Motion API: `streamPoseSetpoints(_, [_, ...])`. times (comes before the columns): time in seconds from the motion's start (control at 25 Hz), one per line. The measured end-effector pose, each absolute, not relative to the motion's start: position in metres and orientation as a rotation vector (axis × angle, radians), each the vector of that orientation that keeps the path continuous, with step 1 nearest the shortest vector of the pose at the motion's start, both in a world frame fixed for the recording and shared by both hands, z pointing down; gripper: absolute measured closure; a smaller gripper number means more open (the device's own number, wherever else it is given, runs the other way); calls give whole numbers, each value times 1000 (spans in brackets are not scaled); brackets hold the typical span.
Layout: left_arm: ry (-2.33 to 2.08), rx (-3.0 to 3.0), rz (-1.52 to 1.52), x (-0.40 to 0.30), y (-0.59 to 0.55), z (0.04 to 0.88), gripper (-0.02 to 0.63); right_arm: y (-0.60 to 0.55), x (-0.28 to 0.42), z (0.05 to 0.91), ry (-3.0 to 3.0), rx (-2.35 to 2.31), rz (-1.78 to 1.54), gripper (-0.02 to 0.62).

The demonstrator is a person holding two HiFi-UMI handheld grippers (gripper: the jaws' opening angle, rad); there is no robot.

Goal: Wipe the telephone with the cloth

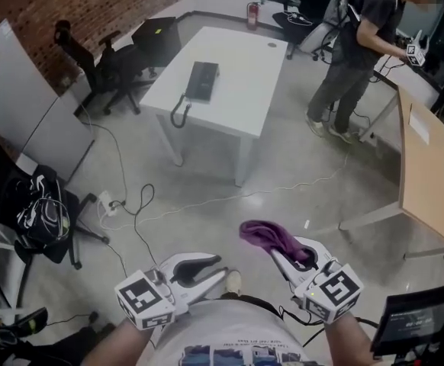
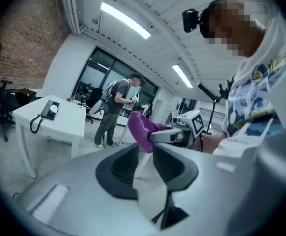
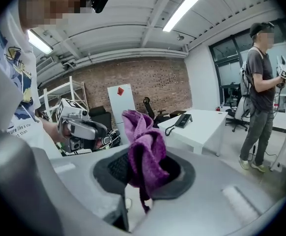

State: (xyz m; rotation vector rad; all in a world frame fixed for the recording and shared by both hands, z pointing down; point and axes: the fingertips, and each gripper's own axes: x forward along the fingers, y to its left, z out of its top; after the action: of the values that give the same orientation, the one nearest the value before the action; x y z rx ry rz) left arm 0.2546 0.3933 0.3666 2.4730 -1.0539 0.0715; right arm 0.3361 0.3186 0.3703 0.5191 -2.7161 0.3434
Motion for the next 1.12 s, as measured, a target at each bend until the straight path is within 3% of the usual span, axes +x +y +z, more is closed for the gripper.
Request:
streamPoseSetpoints(0.4, [-1145,2416,113,245,402,368,482,314,334,382,-2739,478,414,512])
streamPoseSetpoints(1.12, [-1121,2413,-18,119,314,374,491,236,224,368,-2700,586,374,511])
